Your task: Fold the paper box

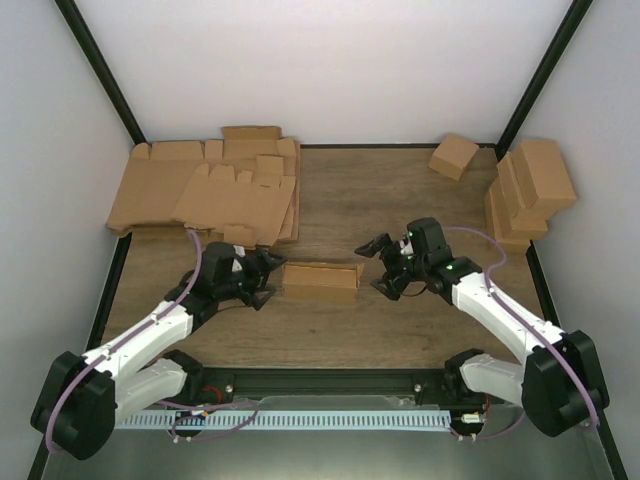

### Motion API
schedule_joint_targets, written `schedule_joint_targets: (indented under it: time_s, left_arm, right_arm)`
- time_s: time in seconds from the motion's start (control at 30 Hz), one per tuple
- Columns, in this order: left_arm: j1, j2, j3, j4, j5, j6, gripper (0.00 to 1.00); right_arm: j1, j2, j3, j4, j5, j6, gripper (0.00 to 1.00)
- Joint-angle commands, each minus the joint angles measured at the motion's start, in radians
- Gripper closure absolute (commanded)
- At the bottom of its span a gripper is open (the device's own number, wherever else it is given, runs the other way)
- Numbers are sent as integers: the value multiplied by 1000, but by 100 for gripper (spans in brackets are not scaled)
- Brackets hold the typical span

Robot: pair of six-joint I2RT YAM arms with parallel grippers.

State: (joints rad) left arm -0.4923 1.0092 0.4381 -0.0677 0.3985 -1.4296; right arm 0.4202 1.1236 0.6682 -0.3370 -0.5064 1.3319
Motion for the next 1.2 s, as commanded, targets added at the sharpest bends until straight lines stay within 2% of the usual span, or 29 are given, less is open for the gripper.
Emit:
schedule_joint_targets:
  time_s: [0.0, 0.27, 0.43, 0.73, 1.17]
  left_arm:
    - [4, -11, -13, 104, 10, -71, 2]
    - [3, -11, -52, 149, 6, -104, 7]
    - [4, 7, -70, 186, 16, -116, 14]
    - [2, 13, -81, 213, 19, -127, 24]
    - [1, 9, -100, 185, 5, -122, 45]
  right_arm:
    - [31, 27, -1, 55, -25, 58, 0]
    - [72, 38, -39, 65, -14, 86, 4]
    - [87, 36, -59, 78, -3, 105, 2]
    - [101, 58, -53, 86, 20, 123, 21]
    - [117, 77, -50, 75, 27, 128, 34]
